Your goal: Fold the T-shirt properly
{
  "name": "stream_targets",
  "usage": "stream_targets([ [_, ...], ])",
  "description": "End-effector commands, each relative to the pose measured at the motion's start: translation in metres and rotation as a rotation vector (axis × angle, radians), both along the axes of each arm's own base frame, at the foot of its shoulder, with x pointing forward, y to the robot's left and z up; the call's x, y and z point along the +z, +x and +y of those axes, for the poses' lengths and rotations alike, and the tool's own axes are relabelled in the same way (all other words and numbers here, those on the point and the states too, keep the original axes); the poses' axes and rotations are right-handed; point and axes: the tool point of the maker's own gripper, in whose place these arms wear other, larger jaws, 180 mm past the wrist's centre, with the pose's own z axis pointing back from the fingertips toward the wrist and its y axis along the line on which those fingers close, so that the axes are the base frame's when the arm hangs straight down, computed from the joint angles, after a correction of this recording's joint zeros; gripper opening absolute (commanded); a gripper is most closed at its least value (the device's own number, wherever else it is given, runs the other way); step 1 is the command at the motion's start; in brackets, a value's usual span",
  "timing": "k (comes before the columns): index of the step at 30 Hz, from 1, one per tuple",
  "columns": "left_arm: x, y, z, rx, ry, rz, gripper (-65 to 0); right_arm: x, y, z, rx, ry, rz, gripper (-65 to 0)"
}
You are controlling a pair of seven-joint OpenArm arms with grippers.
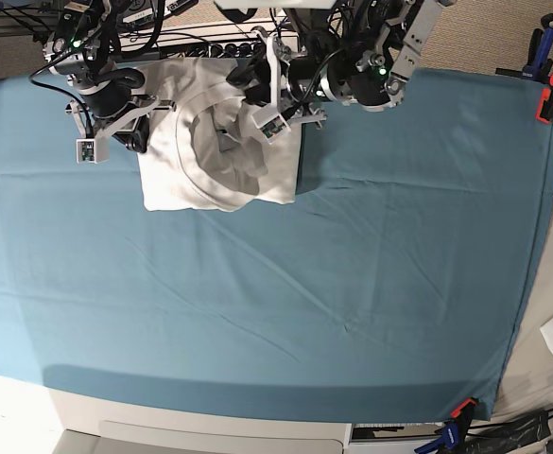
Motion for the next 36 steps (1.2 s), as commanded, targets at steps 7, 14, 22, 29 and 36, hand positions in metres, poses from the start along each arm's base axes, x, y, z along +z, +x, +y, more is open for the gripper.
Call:
stream_targets([
  [7,0.024,-0.007,-0.01,-0.067,-0.084,-0.034,-65.0,0.012,0.007,0.0,0.006,-0.003,-0.054,-65.0],
  [14,0.037,0.006,0.006,-0.037,-0.005,-0.158,-65.0,0.011,0.007,-0.002,-0.003,-0.012,-0.05,-65.0],
  [22,0.018,0.011,0.034,-0.02,0.132,-0.185,-65.0,0.01,0.006,-0.007,-0.064,-0.001,-0.046,-65.0],
  [29,0.01,0.022,0.059,0.036,0.188,-0.171,-65.0,0.008,0.006,-0.005,-0.077,0.01,-0.044,-65.0],
  [36,0.024,-0.001,0.051,-0.099,0.064,-0.149,-65.0,0.006,0.004,-0.01,-0.093,-0.016,-0.03,-65.0],
])
